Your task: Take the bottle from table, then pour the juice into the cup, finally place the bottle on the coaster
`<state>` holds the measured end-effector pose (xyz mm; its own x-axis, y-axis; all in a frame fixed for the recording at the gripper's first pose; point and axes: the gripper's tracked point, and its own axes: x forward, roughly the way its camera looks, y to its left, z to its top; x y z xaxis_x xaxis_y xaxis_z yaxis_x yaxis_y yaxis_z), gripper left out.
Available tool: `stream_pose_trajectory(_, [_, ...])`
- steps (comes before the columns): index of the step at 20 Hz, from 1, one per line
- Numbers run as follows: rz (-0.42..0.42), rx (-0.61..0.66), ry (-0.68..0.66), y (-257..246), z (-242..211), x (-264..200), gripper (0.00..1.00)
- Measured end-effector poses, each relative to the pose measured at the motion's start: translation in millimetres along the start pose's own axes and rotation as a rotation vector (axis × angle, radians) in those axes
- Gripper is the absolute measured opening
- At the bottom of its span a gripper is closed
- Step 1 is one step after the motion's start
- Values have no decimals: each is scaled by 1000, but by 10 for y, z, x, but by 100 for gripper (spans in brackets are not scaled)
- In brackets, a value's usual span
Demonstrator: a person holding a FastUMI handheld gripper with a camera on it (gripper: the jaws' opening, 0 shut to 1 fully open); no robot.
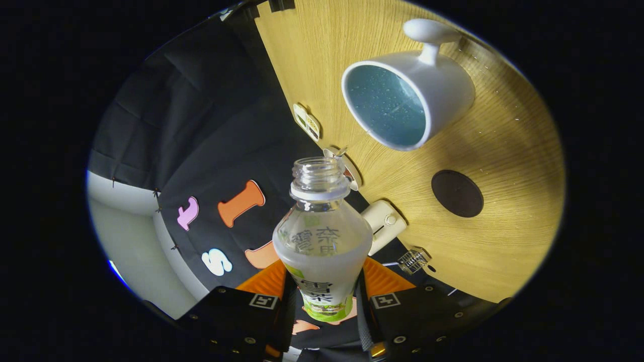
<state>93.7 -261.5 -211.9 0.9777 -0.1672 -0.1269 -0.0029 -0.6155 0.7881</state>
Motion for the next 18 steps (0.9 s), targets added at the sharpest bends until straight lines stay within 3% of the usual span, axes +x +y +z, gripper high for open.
stream_pose_trajectory(11, [61, 63, 1, 195, -46, -99, 53])
stream_pose_trajectory(18, [35, 2, 2, 133, -106, -94, 53])
